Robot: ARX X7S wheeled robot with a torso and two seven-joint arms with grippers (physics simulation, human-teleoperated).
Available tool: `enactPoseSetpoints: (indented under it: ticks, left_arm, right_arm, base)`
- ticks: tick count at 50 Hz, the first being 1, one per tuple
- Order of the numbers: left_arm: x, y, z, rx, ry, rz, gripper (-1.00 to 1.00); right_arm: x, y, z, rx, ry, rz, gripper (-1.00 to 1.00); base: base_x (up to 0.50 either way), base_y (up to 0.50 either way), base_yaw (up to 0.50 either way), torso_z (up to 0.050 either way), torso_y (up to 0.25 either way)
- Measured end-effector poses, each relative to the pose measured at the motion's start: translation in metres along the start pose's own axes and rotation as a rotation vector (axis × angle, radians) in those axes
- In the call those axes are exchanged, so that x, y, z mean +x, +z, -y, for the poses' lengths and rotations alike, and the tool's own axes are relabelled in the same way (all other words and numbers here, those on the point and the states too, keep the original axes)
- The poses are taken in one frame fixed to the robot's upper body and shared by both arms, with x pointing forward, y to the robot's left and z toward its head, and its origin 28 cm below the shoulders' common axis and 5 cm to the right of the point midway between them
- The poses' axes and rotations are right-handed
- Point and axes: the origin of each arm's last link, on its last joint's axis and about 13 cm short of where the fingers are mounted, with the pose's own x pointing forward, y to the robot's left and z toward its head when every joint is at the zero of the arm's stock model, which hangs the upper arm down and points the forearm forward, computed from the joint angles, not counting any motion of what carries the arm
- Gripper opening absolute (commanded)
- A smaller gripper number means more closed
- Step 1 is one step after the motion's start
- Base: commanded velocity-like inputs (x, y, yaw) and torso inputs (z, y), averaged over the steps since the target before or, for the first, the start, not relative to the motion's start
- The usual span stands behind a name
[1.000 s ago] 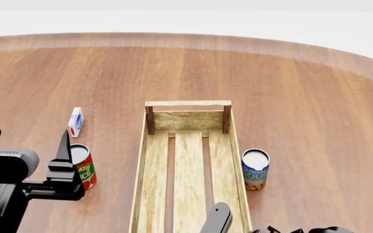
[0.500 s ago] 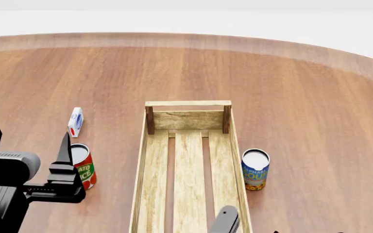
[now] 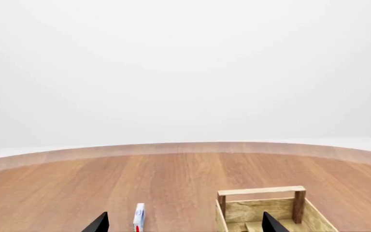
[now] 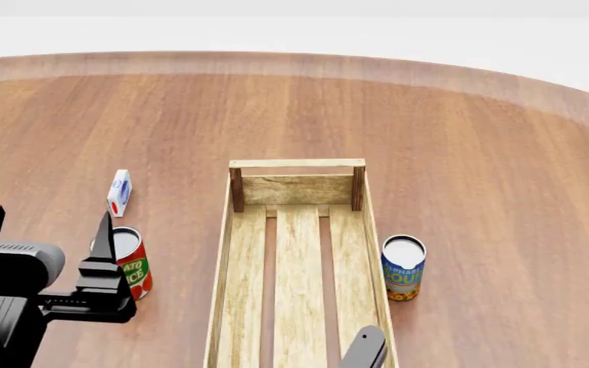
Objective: Pick up the butter and put it in the tray.
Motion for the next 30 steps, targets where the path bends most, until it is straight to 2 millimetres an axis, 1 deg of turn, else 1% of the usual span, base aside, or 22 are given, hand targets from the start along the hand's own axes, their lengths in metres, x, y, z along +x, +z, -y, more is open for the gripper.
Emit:
enactPoseSetpoints:
  ticks: [15,30]
  left_arm:
    - [-0.001,-0.001,0.001,0.0,-0.007,0.001,1.0]
    - [-0.003,-0.001,0.002,0.0,-0.014,0.003,1.0]
  right_arm:
    - [0.01,-0.003,0.002,0.012,0.028,0.008,1.0]
    - [0.015,-0.004,0.01,0.001,0.01,0.024,1.0]
  base:
    - [0.0,0.0,0.0,0.0,0.0]
    - [0.0,0.0,0.0,0.0,0.0]
